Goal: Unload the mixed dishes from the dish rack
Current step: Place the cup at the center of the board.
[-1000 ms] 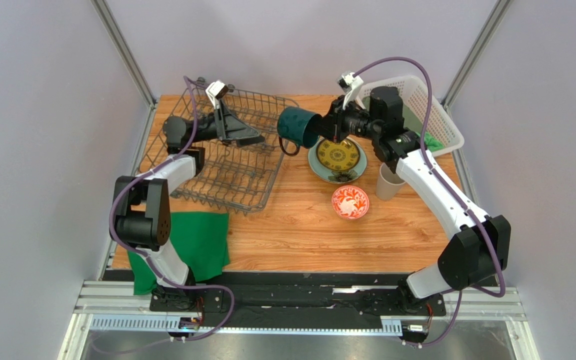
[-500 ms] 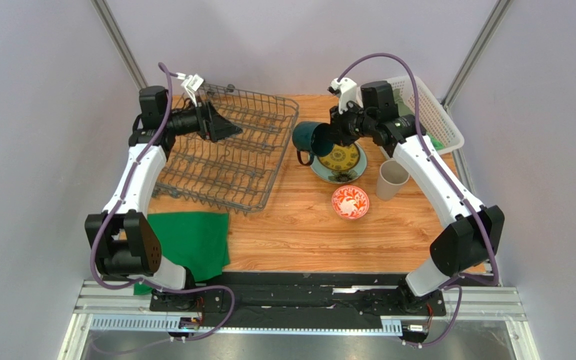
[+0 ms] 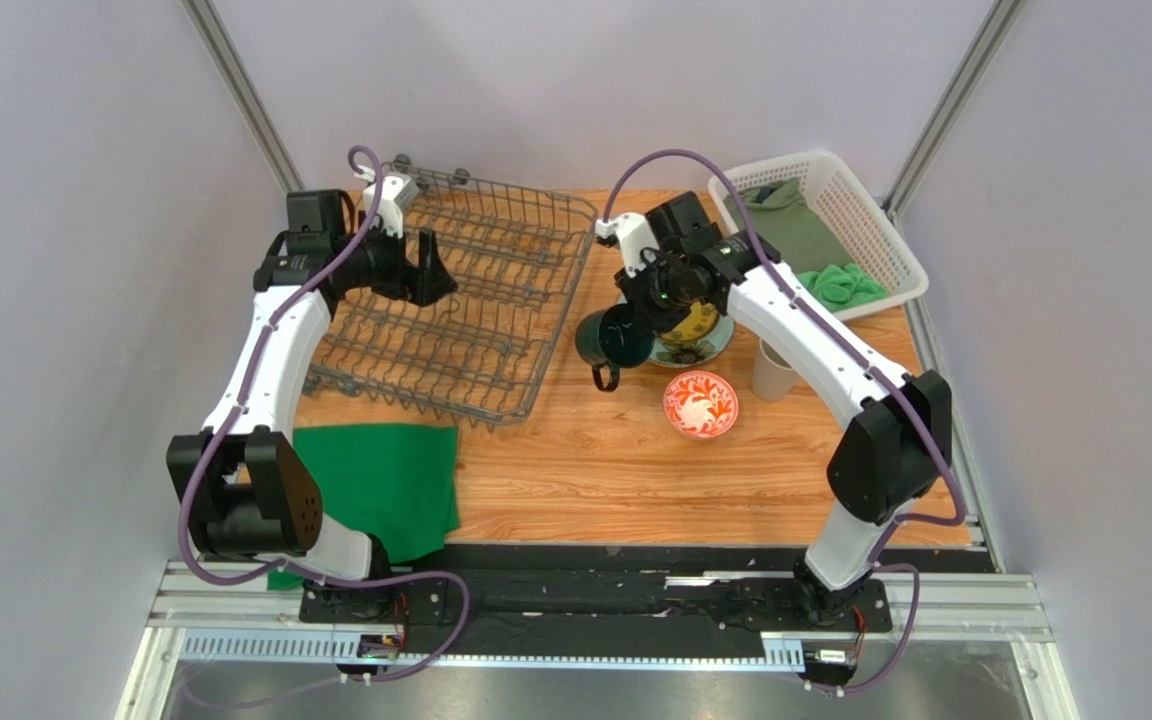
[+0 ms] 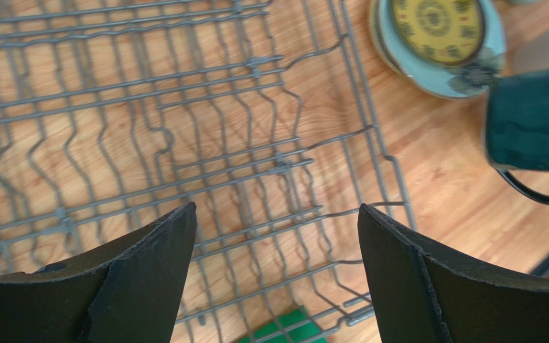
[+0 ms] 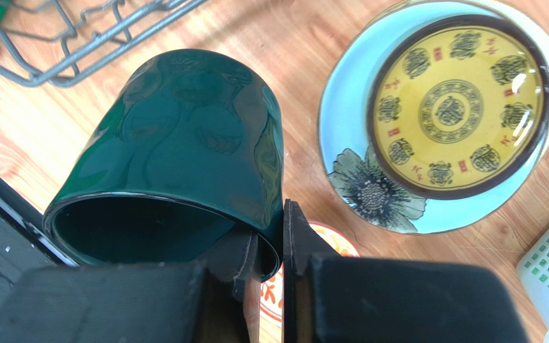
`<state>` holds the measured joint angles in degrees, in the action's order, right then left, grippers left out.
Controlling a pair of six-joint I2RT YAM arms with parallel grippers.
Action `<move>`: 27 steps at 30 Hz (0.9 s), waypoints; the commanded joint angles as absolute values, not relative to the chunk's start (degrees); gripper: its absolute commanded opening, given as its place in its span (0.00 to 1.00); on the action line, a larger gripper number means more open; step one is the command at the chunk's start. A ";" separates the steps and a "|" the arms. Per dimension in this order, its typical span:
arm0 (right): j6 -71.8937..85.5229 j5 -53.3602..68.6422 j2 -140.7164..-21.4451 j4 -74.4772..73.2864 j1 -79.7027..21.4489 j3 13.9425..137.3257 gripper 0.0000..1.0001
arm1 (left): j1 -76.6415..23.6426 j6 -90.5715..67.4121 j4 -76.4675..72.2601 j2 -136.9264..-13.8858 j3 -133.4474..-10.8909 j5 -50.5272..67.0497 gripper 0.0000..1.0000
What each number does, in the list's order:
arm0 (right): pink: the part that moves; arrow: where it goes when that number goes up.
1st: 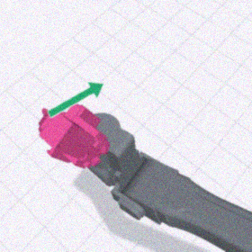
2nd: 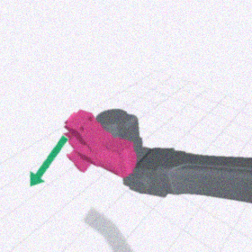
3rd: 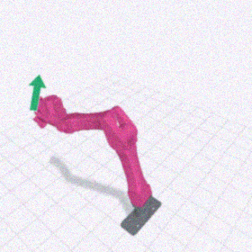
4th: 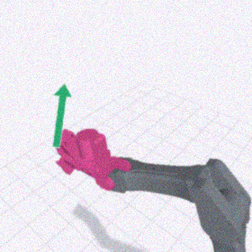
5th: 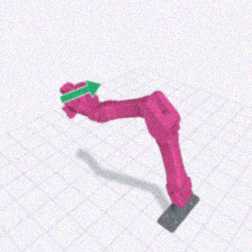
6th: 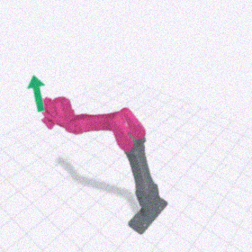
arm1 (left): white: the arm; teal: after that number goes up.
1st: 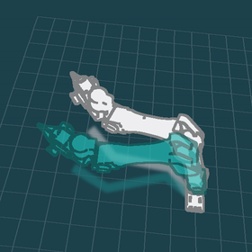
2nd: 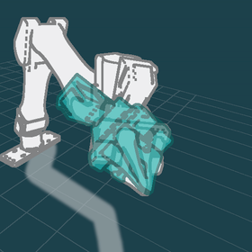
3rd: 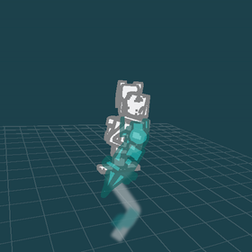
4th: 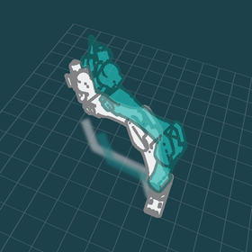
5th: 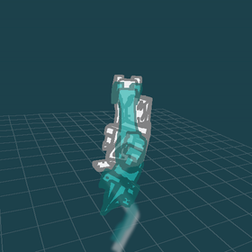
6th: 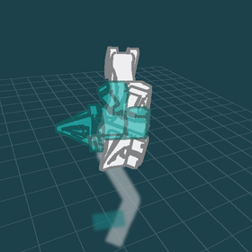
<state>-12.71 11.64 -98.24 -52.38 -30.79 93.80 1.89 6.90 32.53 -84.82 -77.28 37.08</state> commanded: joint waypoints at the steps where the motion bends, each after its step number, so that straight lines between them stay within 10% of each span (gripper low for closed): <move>1: -13.80 8.44 -99.93 -53.96 -33.57 98.87 0.00 | 1.58 11.07 31.56 -80.25 -75.94 27.87 0.90; 27: -15.20 5.45 -113.38 -64.07 -35.33 100.63 0.00 | 1.58 12.83 29.09 -80.24 -73.57 24.52 0.91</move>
<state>-14.46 4.95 -112.55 -64.01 -34.87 98.91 1.85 11.07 30.63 -80.84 -73.45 23.99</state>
